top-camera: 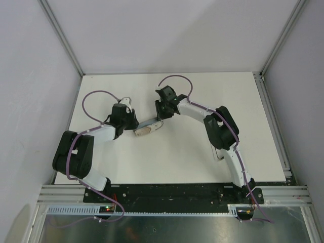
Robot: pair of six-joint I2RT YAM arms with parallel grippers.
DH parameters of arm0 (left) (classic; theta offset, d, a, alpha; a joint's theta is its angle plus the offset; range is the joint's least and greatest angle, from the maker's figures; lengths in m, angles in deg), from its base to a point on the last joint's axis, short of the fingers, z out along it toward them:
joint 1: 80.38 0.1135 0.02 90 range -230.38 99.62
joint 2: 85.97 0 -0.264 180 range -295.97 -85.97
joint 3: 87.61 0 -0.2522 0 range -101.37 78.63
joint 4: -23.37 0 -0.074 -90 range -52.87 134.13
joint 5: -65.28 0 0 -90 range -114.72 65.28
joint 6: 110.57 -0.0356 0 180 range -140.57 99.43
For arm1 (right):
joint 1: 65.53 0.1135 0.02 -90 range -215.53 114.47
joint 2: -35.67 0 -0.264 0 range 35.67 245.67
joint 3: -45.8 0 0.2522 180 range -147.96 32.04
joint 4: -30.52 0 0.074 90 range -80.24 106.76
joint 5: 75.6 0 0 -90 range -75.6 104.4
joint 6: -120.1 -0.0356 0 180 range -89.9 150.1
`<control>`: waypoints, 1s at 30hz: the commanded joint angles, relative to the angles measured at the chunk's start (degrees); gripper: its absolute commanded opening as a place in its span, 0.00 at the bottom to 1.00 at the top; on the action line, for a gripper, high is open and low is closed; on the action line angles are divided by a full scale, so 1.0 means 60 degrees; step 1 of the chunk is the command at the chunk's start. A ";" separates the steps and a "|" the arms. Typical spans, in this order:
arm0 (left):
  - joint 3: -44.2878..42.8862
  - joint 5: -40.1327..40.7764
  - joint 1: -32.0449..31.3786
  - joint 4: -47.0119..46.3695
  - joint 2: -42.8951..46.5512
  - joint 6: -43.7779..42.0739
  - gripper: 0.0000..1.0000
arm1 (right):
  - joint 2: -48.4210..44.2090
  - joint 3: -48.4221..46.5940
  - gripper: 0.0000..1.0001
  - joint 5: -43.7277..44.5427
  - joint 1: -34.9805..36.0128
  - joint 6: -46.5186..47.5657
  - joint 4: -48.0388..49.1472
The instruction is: Organize the sunglasses
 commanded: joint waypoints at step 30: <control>0.1024 -0.2710 0.0543 -0.1249 0.2053 0.6163 0.64 | -0.1998 0.3804 0.19 -0.0777 -0.0907 -0.1594 0.1388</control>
